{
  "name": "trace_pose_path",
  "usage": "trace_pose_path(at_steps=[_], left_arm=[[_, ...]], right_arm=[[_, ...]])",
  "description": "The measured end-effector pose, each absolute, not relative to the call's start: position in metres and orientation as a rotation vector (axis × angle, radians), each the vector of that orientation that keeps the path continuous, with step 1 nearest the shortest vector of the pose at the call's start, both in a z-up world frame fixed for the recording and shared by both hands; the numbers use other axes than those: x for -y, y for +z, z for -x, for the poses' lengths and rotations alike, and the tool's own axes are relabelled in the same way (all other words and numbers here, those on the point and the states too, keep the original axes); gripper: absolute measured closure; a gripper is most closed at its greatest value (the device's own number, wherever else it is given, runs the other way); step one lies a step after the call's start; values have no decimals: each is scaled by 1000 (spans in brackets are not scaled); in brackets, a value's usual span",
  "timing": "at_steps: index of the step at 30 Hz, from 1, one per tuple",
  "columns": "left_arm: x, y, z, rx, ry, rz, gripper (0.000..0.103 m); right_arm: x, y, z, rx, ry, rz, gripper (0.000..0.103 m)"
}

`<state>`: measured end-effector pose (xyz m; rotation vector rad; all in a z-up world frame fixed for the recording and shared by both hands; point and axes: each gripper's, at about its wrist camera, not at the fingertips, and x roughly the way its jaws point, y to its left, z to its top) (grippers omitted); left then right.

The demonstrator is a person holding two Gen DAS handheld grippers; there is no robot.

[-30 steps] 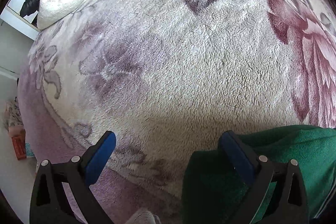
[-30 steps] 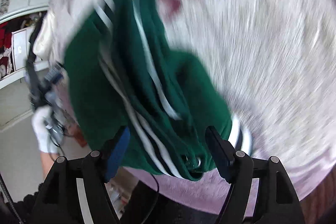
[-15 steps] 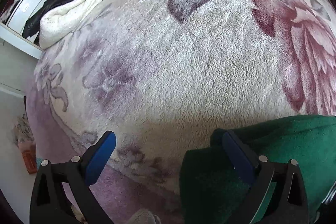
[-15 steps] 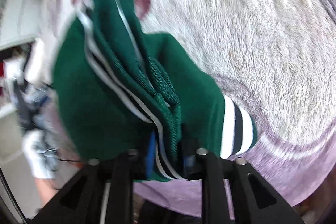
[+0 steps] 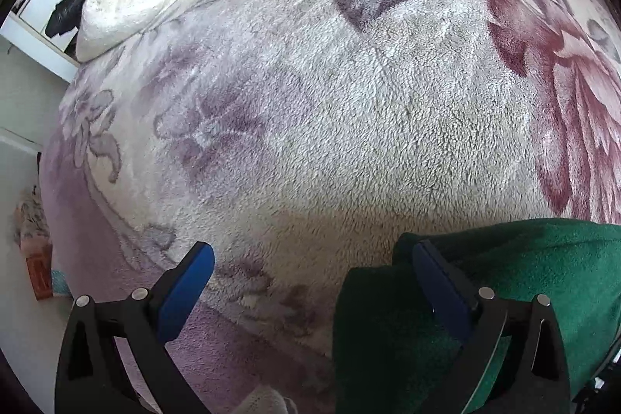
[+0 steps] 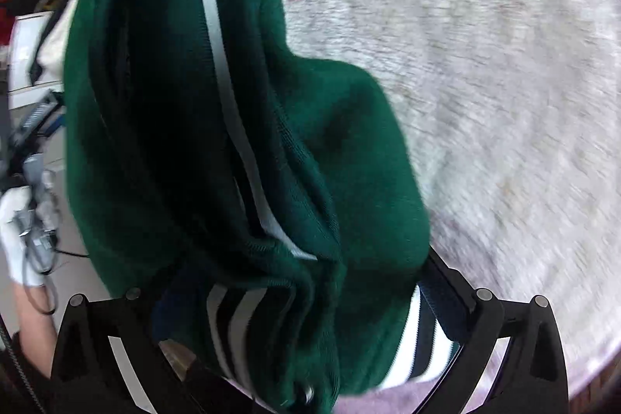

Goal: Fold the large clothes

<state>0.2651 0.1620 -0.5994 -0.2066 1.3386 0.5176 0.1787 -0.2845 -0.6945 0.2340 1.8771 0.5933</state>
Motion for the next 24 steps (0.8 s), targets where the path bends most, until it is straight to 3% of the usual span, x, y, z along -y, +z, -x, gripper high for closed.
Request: trace_pose_path(at_steps=[2, 3, 6, 10, 12, 14, 19, 24], left_arm=[[-164, -600, -265, -1340, 530, 196, 0], [-166, -601, -265, -1342, 534, 203, 0], [-176, -606, -262, -1347, 524, 280, 0], [-179, -606, -263, -1350, 484, 361, 0], [-174, -601, -266, -1355, 491, 303, 0], [-171, -598, -266, -1355, 488, 278, 0], [-174, -595, -260, -1353, 488, 306, 0], [-174, -594, -252, -1350, 499, 317, 0]], right_arm=[[298, -697, -176, -1900, 667, -528, 28], [311, -701, -169, -1903, 738, -766, 33], [325, -712, -149, -1791, 928, -1145, 37], [357, -773, -130, -1862, 726, -1307, 30], [357, -762, -131, -1885, 744, -1247, 28], [360, -737, -135, -1924, 669, -1041, 14], [373, -659, -143, -1851, 515, -674, 13], [342, -668, -141, -1950, 512, -587, 13]])
